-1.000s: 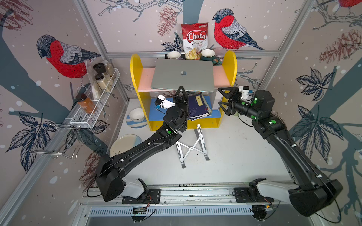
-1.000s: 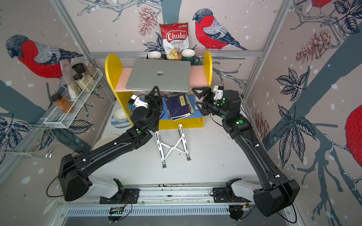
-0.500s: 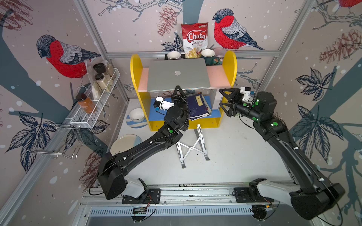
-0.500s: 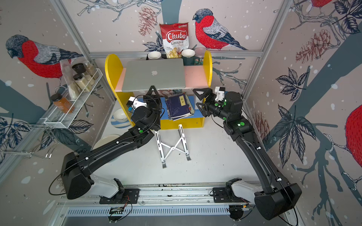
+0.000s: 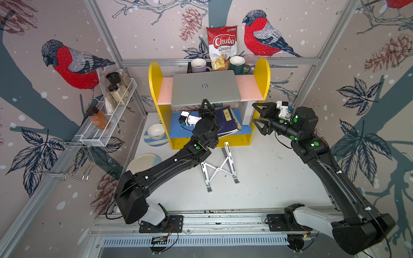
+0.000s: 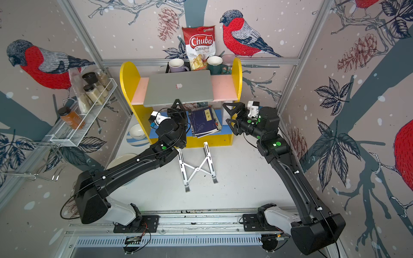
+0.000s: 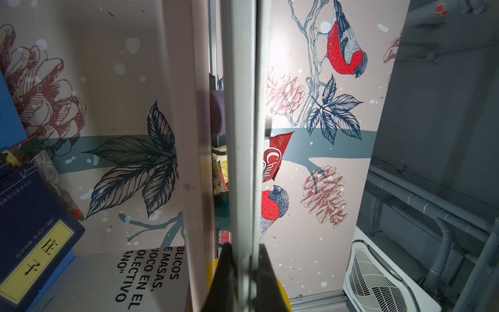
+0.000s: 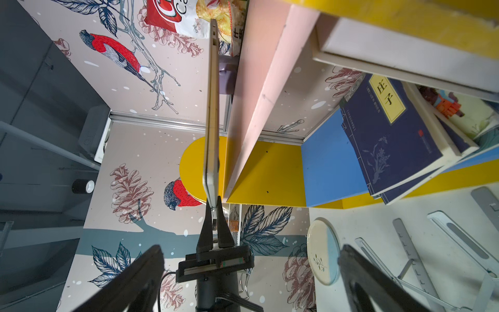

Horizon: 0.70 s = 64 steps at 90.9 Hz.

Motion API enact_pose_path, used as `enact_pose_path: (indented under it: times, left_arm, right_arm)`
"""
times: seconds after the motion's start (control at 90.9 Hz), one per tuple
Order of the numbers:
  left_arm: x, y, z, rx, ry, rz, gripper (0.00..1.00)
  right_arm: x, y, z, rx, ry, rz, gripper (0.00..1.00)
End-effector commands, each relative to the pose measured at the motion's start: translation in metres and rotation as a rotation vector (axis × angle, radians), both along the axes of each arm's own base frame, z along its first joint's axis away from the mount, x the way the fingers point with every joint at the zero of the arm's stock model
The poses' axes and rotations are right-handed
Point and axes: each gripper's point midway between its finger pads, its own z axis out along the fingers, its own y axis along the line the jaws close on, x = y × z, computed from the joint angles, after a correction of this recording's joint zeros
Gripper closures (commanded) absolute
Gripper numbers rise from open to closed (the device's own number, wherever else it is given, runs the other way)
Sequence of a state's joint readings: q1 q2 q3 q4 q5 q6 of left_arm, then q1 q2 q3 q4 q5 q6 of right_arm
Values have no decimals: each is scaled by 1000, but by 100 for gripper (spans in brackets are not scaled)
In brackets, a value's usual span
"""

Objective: Close the laptop lid and set it aside
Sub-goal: Place the laptop on the shelf.

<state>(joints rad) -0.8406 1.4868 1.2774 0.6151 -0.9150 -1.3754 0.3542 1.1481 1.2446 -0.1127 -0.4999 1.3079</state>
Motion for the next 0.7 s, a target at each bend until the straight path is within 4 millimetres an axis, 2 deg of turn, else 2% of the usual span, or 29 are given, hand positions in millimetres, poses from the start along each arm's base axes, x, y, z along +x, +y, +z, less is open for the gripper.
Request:
enact_pose_path:
  times: [0.0,0.264,0.33,0.407,0.583,0.693]
  left_arm:
    - [-3,1,20,-108,-74,-39,100]
    - [5,-3,12,-108,-45,-46,100]
    - [7,-2,12,-108,-39,-48,97]
    - [9,-2,10,-109,-35,-50,90]
    - [10,-2,8,-110,-29,-55,62]
    - [10,-3,8,-107,-32,-59,54]
  right_arm:
    - [-3,-1,6,5,-29,10,0]
    - [-2,-5,0,17,-18,8,0]
    - [-2,-5,-1,18,-17,6,0]
    - [-1,-7,-2,19,-16,4,0]
    - [0,-8,-3,23,-16,2,0]
    - [0,-8,-3,25,-16,4,0]
